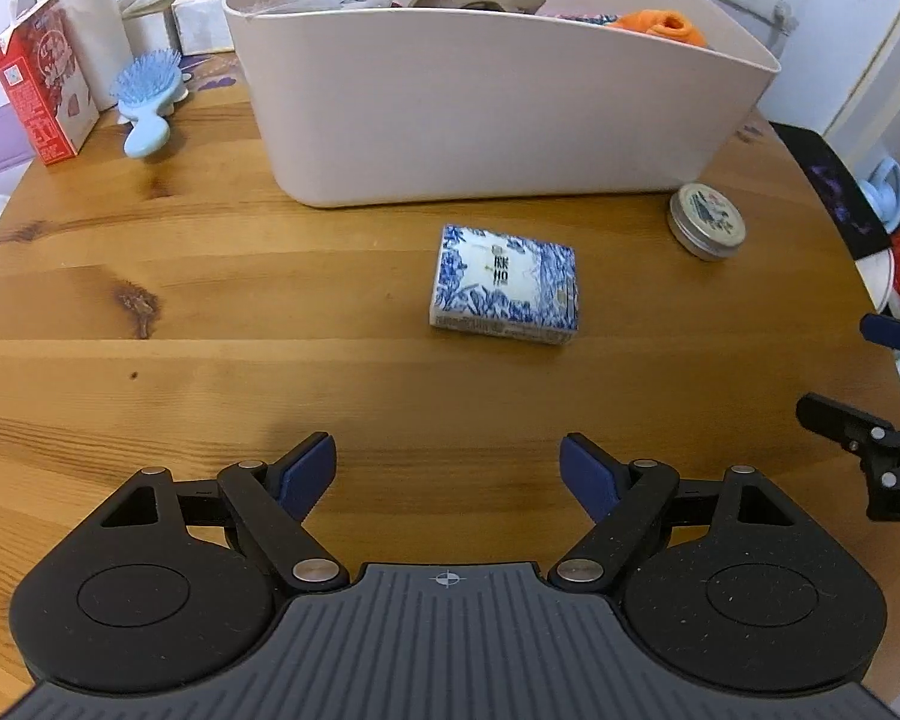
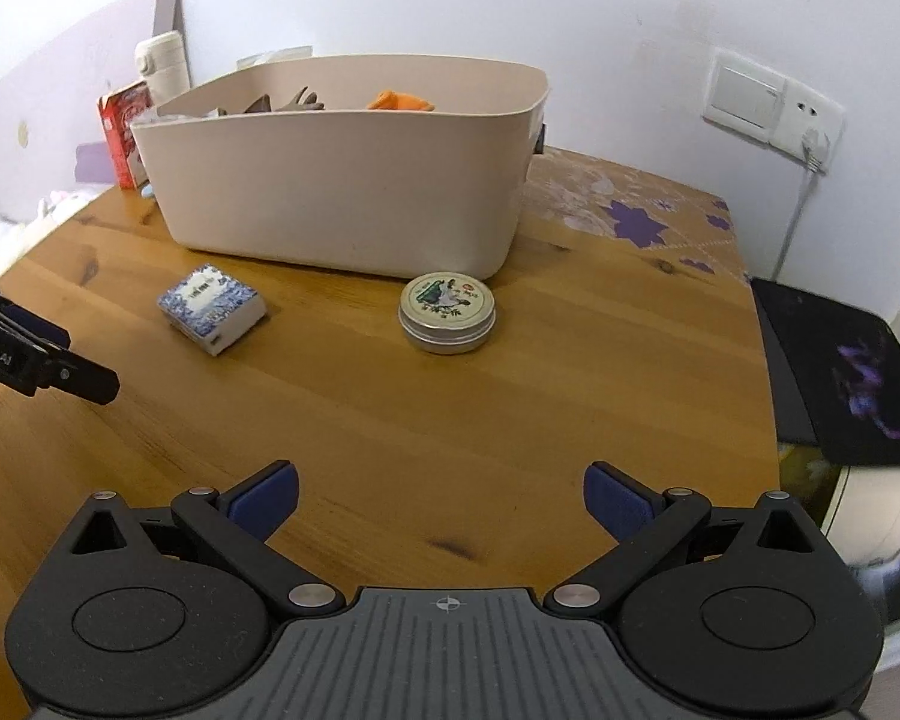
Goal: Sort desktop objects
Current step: 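Reach the left tool to the blue-and-white tissue pack while the right tool reaches the round tin, then grasp the tissue pack with the left tool while the right tool grasps the tin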
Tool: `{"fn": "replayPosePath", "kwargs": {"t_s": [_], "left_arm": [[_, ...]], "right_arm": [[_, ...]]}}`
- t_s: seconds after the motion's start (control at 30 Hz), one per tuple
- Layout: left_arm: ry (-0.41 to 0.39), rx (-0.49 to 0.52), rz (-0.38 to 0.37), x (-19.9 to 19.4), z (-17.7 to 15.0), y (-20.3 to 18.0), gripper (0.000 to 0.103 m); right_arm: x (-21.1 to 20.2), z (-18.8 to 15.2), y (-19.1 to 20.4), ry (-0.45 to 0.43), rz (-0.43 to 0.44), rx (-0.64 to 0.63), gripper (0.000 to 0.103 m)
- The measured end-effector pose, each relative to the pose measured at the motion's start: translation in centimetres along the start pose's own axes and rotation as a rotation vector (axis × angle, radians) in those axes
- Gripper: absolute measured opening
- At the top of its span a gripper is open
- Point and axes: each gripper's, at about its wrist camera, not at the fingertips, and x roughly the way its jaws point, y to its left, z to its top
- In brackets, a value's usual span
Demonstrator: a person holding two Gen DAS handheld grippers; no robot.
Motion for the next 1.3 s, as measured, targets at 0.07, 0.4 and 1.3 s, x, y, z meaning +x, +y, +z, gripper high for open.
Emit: {"fn": "replayPosePath", "kwargs": {"t_s": [0.07,0.4,1.3], "left_arm": [[-0.006,-0.005,0.005,0.3,0.2,-0.1,0.083],[-0.015,-0.014,0.014,1.9,1.4,-1.1,0.083],[-0.081,0.043,0.066,4.3,5.4,-3.0,0.066]], "right_arm": [[0.6,0.2,-0.2,0.001,0.013,-0.004,0.103],[3.4,1.2,-0.6,0.001,0.049,-0.031,0.095],[9.0,5.8,-0.9,-0.043,0.038,-0.052,0.071]]}}
